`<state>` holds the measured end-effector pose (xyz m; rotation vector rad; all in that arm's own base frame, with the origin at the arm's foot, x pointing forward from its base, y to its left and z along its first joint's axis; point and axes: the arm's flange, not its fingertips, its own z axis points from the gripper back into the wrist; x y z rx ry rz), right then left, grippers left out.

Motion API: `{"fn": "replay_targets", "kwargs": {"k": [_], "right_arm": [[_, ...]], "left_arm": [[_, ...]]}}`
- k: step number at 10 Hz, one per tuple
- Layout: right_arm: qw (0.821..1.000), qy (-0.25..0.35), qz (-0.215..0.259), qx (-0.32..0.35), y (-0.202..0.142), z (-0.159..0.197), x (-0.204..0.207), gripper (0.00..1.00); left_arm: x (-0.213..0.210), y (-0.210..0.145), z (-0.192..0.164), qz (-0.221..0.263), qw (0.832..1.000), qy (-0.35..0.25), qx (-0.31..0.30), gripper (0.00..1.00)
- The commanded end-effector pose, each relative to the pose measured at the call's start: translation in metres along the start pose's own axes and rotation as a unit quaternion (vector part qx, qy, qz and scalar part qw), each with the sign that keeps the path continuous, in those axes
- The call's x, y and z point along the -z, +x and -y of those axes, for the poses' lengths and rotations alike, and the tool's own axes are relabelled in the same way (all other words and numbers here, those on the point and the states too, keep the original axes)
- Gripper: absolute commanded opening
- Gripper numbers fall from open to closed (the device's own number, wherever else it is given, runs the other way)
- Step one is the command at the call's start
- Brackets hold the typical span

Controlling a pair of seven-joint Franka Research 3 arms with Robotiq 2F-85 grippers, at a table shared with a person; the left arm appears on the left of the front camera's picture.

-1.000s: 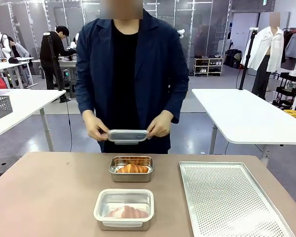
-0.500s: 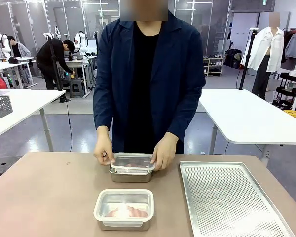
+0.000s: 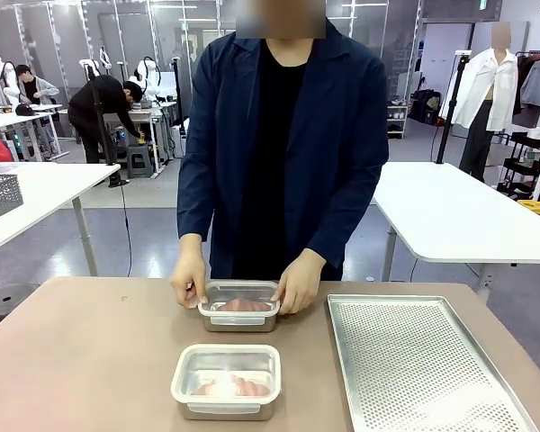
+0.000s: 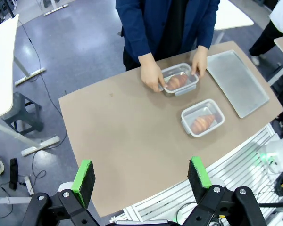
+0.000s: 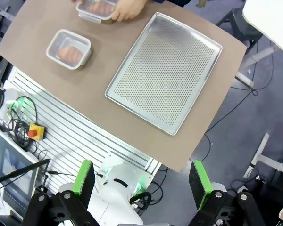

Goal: Place the bread into the airtight container.
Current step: Pick up a Butter Roll and place it into an empty Airtight Container.

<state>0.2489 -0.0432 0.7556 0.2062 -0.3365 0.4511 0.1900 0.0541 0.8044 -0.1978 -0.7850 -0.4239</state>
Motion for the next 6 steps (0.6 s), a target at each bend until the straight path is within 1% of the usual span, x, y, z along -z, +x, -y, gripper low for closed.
{"fn": "replay_targets", "kwargs": {"k": [1,6], "right_arm": [[1.0,-0.001,0.0,-0.005,-0.001,0.0009,-0.0005,1.0],[1.0,-0.001,0.0,-0.005,-0.001,0.0009,-0.0005,1.0]], "left_arm": [[-0.0002,0.0008,0.0011,0.001,1.0,-0.004,0.003,1.0],[-0.0002,0.0008,0.0011,0.001,1.0,-0.004,0.003,1.0]]}}
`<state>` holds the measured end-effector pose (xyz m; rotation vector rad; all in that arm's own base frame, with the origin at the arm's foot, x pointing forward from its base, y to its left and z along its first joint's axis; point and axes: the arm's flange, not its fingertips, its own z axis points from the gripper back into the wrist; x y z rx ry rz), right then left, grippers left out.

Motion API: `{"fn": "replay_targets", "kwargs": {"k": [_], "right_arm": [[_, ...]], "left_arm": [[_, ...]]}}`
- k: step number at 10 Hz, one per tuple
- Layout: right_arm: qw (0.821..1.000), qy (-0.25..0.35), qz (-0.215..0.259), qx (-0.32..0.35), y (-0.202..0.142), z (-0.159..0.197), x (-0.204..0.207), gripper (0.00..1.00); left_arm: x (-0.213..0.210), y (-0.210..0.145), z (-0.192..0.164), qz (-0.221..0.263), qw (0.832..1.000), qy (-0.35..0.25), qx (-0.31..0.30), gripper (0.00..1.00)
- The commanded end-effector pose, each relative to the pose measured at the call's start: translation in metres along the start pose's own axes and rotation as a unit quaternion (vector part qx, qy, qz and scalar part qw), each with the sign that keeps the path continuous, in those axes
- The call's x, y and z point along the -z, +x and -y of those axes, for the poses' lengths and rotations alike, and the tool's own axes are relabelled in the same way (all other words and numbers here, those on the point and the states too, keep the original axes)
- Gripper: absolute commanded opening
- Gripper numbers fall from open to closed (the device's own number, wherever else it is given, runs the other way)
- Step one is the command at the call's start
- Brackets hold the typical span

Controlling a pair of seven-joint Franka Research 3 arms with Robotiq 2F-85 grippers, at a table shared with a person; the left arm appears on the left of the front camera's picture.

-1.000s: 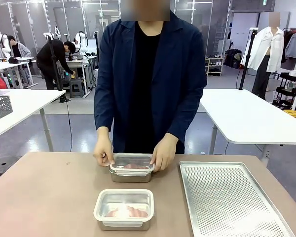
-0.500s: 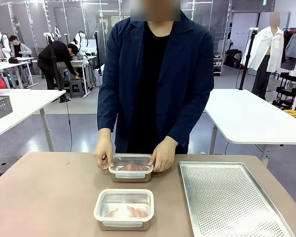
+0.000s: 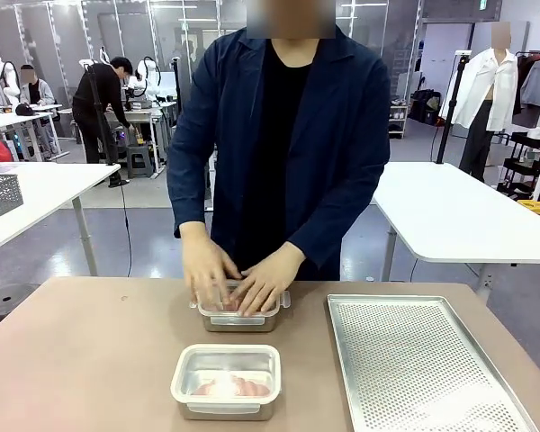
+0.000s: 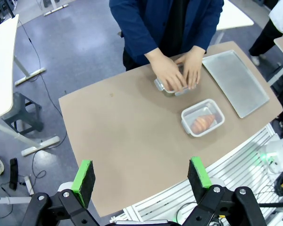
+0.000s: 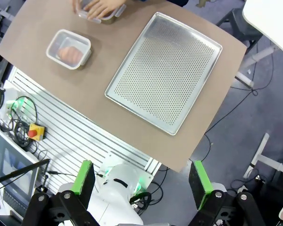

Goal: Place the bread into the airtight container.
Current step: Pick up a Butter Roll and place it into an empty Airtight Container.

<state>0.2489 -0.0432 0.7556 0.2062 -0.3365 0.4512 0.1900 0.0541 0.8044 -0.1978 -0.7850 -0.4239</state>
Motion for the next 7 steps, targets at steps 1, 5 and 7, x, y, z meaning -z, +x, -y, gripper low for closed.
{"fn": "replay_targets", "kwargs": {"k": [1,5,7], "right_arm": [[1.0,-0.001,0.0,-0.005,-0.001,0.0009,-0.0005,1.0],[1.0,-0.001,0.0,-0.005,-0.001,0.0009,-0.0005,1.0],[1.0,-0.001,0.0,-0.005,-0.001,0.0009,-0.0005,1.0]], "left_arm": [[-0.0002,0.0008,0.0011,0.001,1.0,-0.004,0.003,1.0],[-0.0002,0.0008,0.0011,0.001,1.0,-0.004,0.003,1.0],[-0.0002,0.0008,0.0011,0.001,1.0,-0.004,0.003,1.0]]}}
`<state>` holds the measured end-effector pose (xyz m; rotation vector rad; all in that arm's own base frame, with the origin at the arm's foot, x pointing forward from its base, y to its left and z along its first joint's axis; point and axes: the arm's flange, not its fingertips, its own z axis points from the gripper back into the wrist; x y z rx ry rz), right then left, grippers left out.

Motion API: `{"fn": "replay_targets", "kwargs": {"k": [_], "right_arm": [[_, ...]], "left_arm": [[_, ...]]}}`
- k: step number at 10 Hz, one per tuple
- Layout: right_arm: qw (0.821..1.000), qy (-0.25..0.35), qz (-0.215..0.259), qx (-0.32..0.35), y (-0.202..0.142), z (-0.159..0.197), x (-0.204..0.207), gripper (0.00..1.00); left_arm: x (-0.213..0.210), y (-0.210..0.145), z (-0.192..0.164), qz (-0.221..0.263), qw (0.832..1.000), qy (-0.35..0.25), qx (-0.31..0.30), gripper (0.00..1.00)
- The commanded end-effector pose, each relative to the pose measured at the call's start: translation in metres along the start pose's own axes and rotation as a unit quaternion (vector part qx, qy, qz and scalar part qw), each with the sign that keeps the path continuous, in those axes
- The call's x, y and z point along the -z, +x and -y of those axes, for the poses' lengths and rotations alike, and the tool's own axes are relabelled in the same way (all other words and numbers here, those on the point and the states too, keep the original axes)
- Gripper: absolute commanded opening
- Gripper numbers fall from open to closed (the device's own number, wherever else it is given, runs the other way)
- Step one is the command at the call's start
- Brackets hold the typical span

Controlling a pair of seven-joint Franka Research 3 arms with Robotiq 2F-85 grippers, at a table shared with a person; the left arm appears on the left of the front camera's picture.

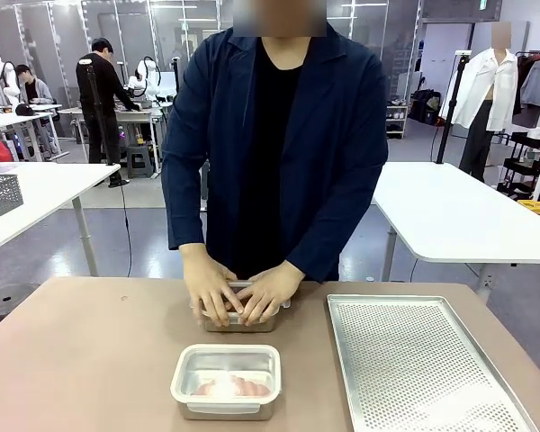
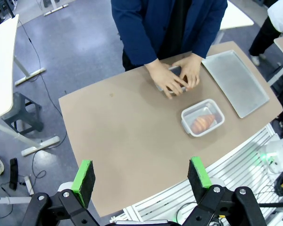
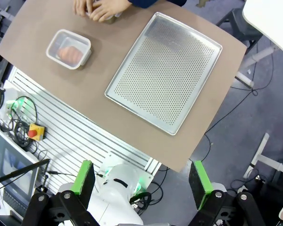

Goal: Place the bread into the airtight container.
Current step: Pick up a Butter Roll and place it into an empty Airtight Container.

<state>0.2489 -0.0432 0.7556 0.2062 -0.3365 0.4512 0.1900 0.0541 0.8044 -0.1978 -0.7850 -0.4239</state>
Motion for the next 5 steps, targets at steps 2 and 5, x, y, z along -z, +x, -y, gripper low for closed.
{"fn": "replay_targets", "kwargs": {"k": [2,5], "right_arm": [[1.0,-0.001,0.0,-0.005,-0.001,0.0009,-0.0005,1.0],[1.0,-0.001,0.0,-0.005,-0.001,0.0009,-0.0005,1.0]], "left_arm": [[-0.0002,0.0008,0.0011,0.001,1.0,-0.004,0.003,1.0],[-0.0002,0.0008,0.0011,0.001,1.0,-0.004,0.003,1.0]]}}
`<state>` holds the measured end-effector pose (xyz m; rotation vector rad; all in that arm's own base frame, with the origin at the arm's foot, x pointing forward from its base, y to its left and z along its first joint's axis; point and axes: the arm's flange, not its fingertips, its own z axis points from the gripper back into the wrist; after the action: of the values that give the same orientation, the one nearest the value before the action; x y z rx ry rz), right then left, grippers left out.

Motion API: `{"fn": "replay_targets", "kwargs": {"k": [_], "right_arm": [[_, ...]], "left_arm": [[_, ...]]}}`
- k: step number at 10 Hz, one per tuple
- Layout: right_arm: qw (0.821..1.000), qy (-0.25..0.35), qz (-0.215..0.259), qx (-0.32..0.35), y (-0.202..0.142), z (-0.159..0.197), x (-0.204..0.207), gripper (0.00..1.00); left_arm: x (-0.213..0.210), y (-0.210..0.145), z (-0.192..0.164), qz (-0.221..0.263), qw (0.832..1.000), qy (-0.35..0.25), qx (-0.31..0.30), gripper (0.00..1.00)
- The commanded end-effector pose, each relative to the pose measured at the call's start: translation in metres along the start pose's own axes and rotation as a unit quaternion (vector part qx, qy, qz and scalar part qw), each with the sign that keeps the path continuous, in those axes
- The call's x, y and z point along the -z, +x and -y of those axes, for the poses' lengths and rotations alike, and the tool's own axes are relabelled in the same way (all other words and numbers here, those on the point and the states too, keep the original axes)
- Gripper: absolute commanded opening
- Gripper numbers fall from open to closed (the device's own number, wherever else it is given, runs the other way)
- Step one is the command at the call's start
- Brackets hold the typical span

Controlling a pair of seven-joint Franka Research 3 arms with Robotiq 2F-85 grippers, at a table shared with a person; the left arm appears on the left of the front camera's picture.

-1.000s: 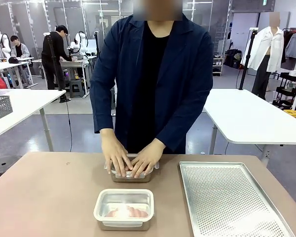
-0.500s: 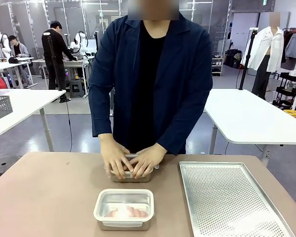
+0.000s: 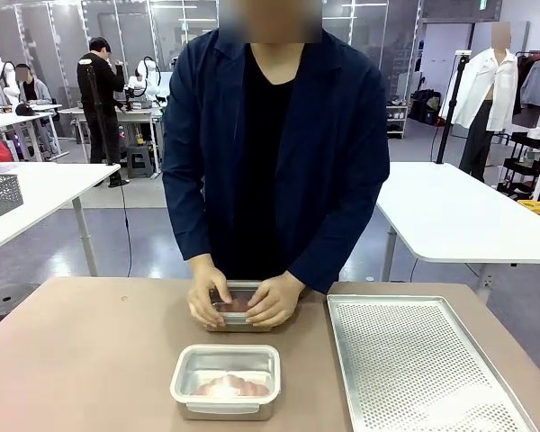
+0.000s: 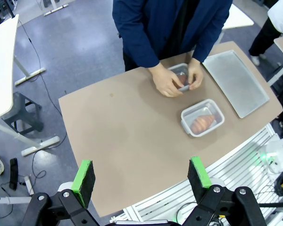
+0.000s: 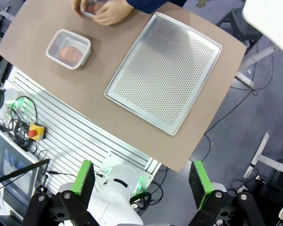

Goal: Place the bread into the airtight container.
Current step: Pick up a Butter Roll and place it into an empty Airtight Container.

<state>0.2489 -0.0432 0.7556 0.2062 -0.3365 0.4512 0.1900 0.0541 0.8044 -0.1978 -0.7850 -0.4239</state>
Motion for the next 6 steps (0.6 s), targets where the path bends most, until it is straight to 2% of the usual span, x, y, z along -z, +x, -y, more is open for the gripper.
{"fn": "replay_targets", "kwargs": {"k": [1,6], "right_arm": [[1.0,-0.001,0.0,-0.005,-0.001,0.0009,-0.0005,1.0],[1.0,-0.001,0.0,-0.005,-0.001,0.0009,-0.0005,1.0]], "left_arm": [[-0.0002,0.0008,0.0011,0.001,1.0,-0.004,0.003,1.0],[-0.0002,0.0008,0.0011,0.001,1.0,-0.004,0.003,1.0]]}}
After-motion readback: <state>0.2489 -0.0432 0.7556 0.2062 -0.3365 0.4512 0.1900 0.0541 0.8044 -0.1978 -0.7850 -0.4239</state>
